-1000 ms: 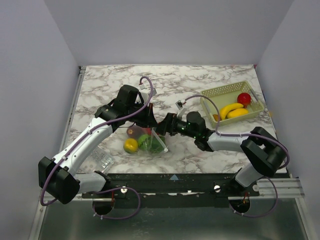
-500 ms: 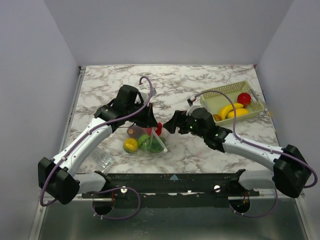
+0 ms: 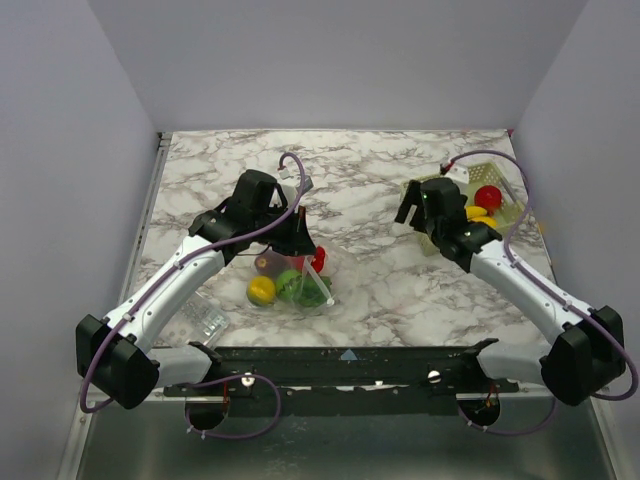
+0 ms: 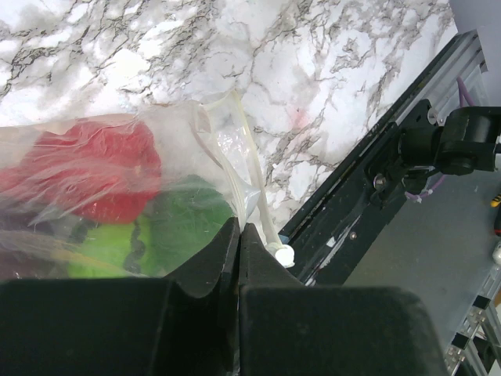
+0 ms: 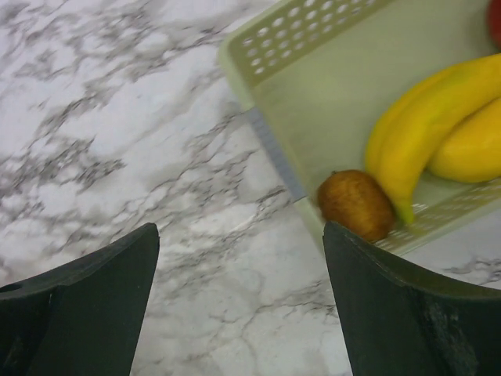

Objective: Place the food in the zip-top bag and seal the zipper

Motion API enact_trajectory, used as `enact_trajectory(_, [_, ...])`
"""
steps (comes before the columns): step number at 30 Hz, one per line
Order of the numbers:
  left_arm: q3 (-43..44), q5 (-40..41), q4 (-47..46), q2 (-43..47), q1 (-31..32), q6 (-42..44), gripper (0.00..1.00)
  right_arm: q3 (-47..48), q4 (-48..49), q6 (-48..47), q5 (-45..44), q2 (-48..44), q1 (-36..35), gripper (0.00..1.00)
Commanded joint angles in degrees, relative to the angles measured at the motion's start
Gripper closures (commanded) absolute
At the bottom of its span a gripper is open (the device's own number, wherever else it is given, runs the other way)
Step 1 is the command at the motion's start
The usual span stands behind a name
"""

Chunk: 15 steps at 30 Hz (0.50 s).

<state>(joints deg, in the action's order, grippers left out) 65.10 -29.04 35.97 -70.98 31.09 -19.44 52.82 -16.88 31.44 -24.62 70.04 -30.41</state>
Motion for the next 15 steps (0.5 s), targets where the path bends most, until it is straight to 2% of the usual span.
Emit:
enact_trajectory(1, [-0.59,-1.66,-1.46,1.34,-0.29,-0.17,1.00,5.31,-8.23,1.26,-0.35,4.02,6.45,0.12])
enact_trajectory(5, [-0.59,-1.86,-1.52,1.36,-0.24,-0.25,1.00,8.12,-8.79,0.81,6.86,8.27,12.36,0.16])
enact_trajectory(8, [-0.68,-1.82,-1.54,1.28,-0.25,-0.25,1.00,10.37,-9.06,-0.19,11.84,12.49,15.28,0.34])
enact_trajectory(15, [-0.68,-1.55,-1.43,1.28,-0.25,-0.07,1.00,14.51,-11.26,-2.34,8.59,19.20,15.87,0.46])
